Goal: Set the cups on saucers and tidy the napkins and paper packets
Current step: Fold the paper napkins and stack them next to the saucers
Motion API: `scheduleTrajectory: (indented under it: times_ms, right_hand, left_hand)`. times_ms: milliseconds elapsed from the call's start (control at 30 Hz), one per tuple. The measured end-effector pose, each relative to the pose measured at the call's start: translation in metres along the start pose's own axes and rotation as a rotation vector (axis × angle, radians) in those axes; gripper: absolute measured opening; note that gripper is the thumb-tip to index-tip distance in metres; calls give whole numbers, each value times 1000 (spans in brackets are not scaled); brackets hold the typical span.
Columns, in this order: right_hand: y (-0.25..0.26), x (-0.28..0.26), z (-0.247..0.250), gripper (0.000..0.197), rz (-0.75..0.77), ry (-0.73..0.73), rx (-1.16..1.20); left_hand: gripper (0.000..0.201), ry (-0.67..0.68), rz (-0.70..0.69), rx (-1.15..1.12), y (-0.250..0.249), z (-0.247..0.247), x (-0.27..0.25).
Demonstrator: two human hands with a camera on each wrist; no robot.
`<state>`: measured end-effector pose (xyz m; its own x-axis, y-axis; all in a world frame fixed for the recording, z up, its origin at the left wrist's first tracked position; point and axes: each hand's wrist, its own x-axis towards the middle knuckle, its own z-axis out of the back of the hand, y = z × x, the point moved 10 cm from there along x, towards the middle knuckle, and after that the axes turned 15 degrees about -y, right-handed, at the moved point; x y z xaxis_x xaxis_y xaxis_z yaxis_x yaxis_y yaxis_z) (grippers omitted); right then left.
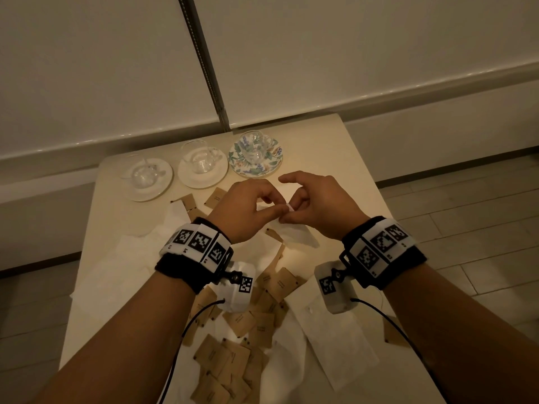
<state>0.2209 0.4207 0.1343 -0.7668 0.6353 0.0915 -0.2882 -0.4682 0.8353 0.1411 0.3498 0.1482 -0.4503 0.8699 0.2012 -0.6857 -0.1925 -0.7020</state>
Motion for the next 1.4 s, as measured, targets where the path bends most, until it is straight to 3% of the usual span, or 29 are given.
scheduleTrajectory:
  times_ms: [67, 200, 267, 400, 433, 567, 700, 800, 867, 967, 1033, 1100, 1133, 1233, 1300, 1400]
  right_hand:
    - [-3, 1, 1, 55, -18, -15, 12]
    - [-20, 2, 7, 14, -80, -47, 13]
    - [-26, 1, 12, 7, -100, -65, 29]
    - [-25, 3, 12, 6, -90, -56, 38]
    - [-23, 4, 11, 6, -79, -46, 33]
    - [-20, 8, 12, 6, -57, -38, 24]
    - [-43, 8, 28, 8, -122, -91, 29]
    - [-72, 0, 26, 44, -238, -135, 114]
    - [-85, -11, 2, 59, -325, -62, 183]
    - [-99, -24, -23, 27, -337, -15, 185]
    - [-109, -30, -32, 16, -369, 20, 169]
    - [-111, -31, -42, 18, -343, 115, 59]
    - [-108, -30, -48, 23, -303, 173, -28]
    - [-89, -21, -59, 28, -179, 282, -188]
    - [-83, -12, -54, 25, -158, 278, -207]
    - [-75, -6, -45, 18, -168, 296, -143]
  left_hand:
    - [5, -15, 14, -9, 2, 2, 0]
    - [4, -89, 61, -21, 15, 18, 2]
    - [4, -136, 95, -37, 23, 28, 2]
    - [46, -88, 124, -99, 28, 25, 2]
    - [46, -59, 117, -83, 26, 21, 3]
    - [5, -29, 104, -21, 24, 11, 11]
    - [4, -79, 187, -104, 36, 13, 14]
    - [12, -114, 275, -225, 44, 7, 7]
    - [12, -110, 304, -271, 46, -4, -2]
    - [4, -88, 381, -295, 61, -20, -22]
    - [23, -79, 388, -236, 71, -25, -33]
    - [51, -35, 298, -92, 69, -31, -34]
    - [55, 11, 260, -40, 65, -37, -32]
    - [27, 151, 233, 14, 59, -56, -21]
    - [16, 145, 252, 29, 63, -56, -12]
    - [49, 141, 262, 51, 70, -56, 2]
